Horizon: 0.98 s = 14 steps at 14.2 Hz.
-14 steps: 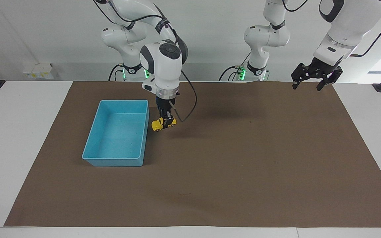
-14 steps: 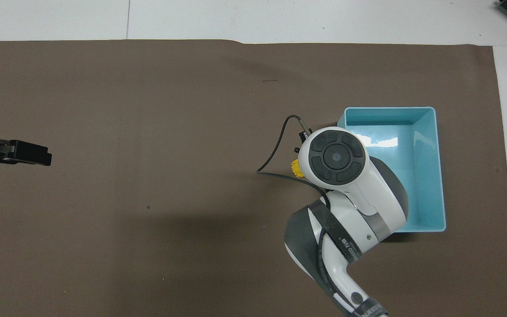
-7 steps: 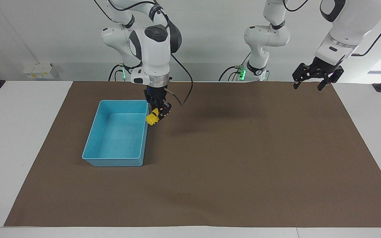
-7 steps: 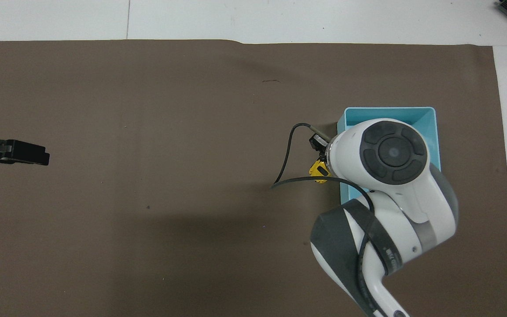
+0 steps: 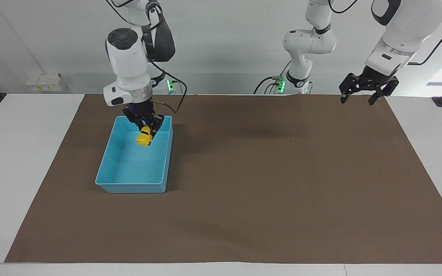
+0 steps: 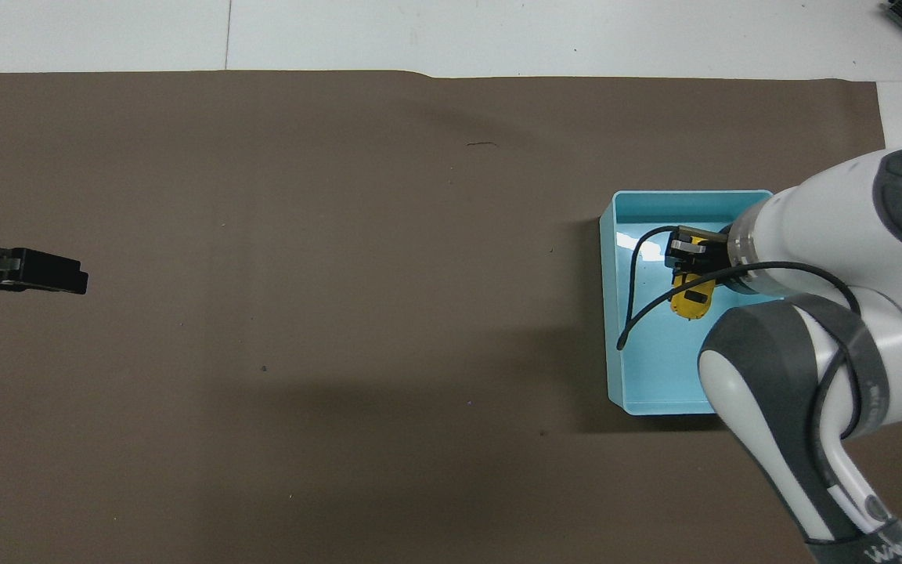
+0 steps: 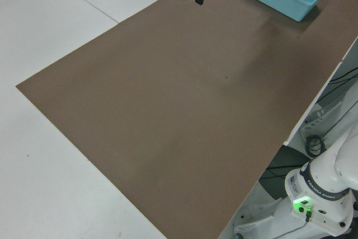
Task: Wind up and store yellow beetle car
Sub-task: 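Lift the car with the right gripper and carry it into the blue bin, then lower the car onto the bin floor and open the right gripper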
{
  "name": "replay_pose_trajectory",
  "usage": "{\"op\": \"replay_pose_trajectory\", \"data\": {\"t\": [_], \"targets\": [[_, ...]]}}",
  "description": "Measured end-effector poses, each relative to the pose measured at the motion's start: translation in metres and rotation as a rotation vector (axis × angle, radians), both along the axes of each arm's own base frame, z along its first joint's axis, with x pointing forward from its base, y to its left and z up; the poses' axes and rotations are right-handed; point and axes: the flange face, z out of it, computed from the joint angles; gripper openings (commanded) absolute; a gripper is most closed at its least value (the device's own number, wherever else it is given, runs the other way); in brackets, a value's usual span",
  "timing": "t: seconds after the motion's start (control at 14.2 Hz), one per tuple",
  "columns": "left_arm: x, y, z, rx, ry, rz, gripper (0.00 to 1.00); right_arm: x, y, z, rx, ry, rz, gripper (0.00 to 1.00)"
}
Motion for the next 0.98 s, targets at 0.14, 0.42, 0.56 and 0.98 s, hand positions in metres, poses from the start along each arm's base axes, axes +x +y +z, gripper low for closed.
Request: {"op": "replay_pose_trajectory", "data": {"t": [0.14,0.42,0.56,0.98], "targets": [[0.0,0.0,0.0,0.0,0.0,0.0,1.0,0.002,-0.025,-0.004,-0.007,0.016,0.098,0.0],[0.0,0.0,0.0,0.0,0.0,0.0,1.0,-0.007,-0.049,-0.026,-0.012,-0.004,0.207,0.0],[0.0,0.0,0.0,0.0,0.0,0.0,1.0,-0.016,-0.049,-0.046,-0.013,-0.012,0.221,0.0],[0.0,0.0,0.0,0.0,0.0,0.0,1.0,-0.039,-0.048,-0.109,-0.008,-0.051,0.266,0.0]]}}
